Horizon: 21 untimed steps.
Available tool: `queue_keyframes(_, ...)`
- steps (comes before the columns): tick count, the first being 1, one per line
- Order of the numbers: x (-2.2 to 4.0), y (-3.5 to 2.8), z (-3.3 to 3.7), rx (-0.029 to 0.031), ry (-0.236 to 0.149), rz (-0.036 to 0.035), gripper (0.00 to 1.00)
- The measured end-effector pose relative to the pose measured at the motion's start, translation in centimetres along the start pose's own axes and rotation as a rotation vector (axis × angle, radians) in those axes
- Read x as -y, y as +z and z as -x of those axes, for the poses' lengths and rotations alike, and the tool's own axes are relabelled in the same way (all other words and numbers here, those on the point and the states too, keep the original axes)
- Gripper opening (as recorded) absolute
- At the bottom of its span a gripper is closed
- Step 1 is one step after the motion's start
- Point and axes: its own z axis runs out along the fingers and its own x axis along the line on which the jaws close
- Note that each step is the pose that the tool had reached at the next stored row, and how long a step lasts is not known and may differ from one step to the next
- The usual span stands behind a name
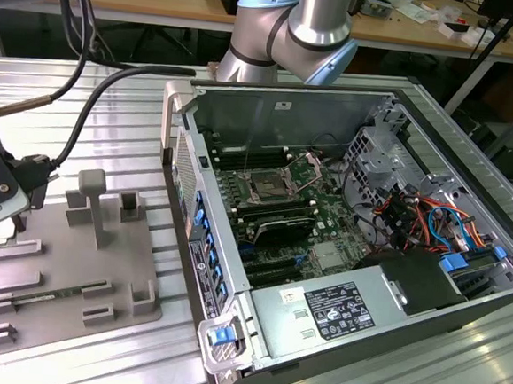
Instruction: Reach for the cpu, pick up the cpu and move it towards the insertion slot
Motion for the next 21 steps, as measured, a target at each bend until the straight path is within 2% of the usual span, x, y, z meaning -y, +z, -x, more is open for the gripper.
queue_keyframes(2,-0.01,-0.36,0.0,0.0,0.0,-0.0001,0.55)
queue_keyframes(7,-0.02,-0.76,0.0,-0.0001,0.0,-0.0001,0.55)
queue_keyframes(21,-0.04,-1.53,0.0,0.0,0.0,0.0,0.55)
